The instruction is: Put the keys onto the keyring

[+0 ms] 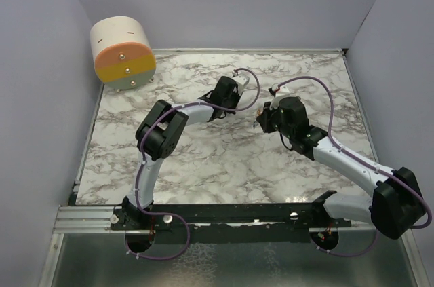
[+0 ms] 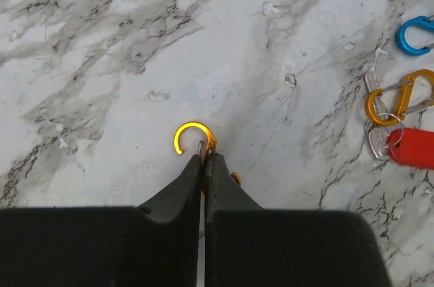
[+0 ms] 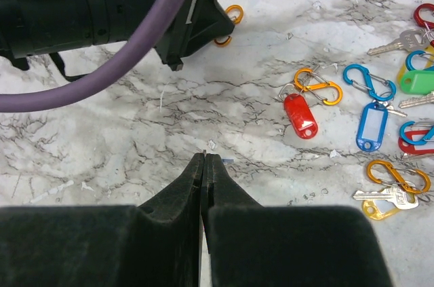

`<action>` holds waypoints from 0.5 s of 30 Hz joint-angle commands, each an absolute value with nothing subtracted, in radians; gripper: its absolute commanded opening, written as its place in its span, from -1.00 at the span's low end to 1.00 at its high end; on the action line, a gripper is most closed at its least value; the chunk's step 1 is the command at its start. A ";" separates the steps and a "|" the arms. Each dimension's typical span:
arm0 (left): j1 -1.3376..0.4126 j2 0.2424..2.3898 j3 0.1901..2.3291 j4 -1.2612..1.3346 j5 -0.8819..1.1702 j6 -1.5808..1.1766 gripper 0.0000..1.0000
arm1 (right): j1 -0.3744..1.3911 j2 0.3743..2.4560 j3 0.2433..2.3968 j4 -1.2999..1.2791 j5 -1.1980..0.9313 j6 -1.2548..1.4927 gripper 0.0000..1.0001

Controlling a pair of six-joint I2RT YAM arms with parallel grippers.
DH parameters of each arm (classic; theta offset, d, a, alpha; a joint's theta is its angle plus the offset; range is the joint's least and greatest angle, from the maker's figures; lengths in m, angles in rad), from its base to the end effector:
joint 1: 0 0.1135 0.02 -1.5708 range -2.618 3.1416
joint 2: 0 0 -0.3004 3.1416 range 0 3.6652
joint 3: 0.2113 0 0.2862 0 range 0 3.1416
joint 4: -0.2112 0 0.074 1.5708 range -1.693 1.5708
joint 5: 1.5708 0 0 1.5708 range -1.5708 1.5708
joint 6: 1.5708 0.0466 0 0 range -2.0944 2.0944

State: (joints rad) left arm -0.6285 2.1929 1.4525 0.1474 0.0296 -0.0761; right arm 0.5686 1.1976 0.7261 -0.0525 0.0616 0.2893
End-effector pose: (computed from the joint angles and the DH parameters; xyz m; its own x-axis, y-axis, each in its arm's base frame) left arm 0.4377 -0.3198 0.1458 -0.4969 0.2672 -0.8257 0.5714 0.8168 -0.0795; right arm 0.2471 0.1545 0.2593 -0.5445 -0.0100 -0.8387 -0.3518 0.9105 0.2175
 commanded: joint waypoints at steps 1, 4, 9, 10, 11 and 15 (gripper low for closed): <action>-0.649 2.119 1.370 0.049 0.027 -0.129 -1.00 | 0.574 1.237 0.727 -0.040 0.049 0.261 -0.98; -0.687 2.043 1.331 0.050 -0.001 -0.144 -1.00 | 0.574 1.260 0.734 -0.045 0.055 0.244 -0.98; -0.782 1.908 1.259 0.080 -0.077 -0.164 -1.00 | 0.574 1.259 0.716 -0.023 0.055 0.214 -0.98; -0.801 1.885 1.242 0.091 -0.090 -0.171 -1.00 | 0.574 1.259 0.713 -0.014 0.050 0.207 -0.98; -0.816 1.858 1.226 0.101 -0.104 -0.181 -1.00 | 0.574 1.261 0.710 -0.011 0.054 0.204 -0.98; -0.857 1.761 1.150 0.158 -0.133 -0.225 -1.00 | 0.574 1.275 0.710 -0.012 0.067 0.190 -0.98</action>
State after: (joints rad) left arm -0.8181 1.8782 1.2079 0.0860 -0.0727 -0.1886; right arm 0.5686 1.2633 0.7185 -0.0509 0.0608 0.2222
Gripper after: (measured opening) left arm 0.028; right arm 0.012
